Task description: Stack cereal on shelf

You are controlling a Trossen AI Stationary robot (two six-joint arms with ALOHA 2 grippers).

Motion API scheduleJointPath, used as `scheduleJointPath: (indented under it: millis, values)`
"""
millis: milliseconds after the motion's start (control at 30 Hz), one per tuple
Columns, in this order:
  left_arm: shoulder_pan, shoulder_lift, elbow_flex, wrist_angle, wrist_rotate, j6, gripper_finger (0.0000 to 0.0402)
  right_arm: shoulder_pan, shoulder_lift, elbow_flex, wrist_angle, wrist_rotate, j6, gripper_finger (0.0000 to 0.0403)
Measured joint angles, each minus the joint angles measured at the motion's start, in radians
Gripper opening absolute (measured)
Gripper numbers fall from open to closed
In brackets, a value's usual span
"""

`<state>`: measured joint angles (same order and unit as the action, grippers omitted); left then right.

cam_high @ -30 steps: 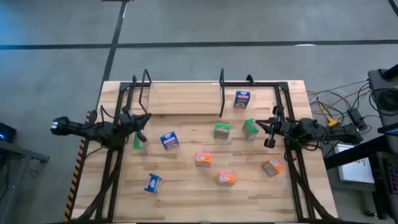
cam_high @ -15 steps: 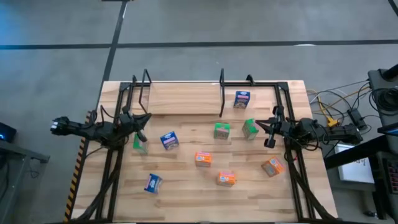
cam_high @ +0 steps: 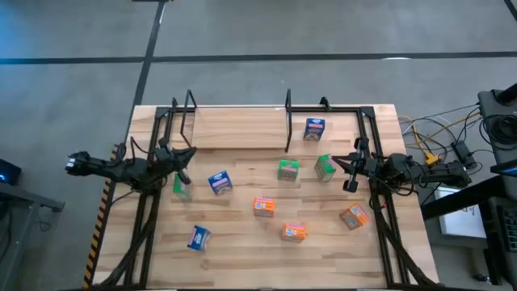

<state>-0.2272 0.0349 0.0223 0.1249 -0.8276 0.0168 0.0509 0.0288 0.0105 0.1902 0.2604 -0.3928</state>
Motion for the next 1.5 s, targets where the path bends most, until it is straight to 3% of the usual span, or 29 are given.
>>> scheduleJointPath:
  millis: [1200,1400,1500]
  values:
    - [0.0,0.0,0.0,0.004,0.0,-0.003,0.0,0.0,0.0,0.0,0.0,0.0,0.0,0.0009]
    - [0.0,0.0,0.0,0.04,0.0,-0.155,0.0,0.001,0.0,0.0,0.038,-0.002,0.003,0.0009]
    - [0.0,0.0,0.0,0.086,0.0,-0.219,0.0,0.001,0.0,0.0,0.122,-0.006,0.095,0.0009]
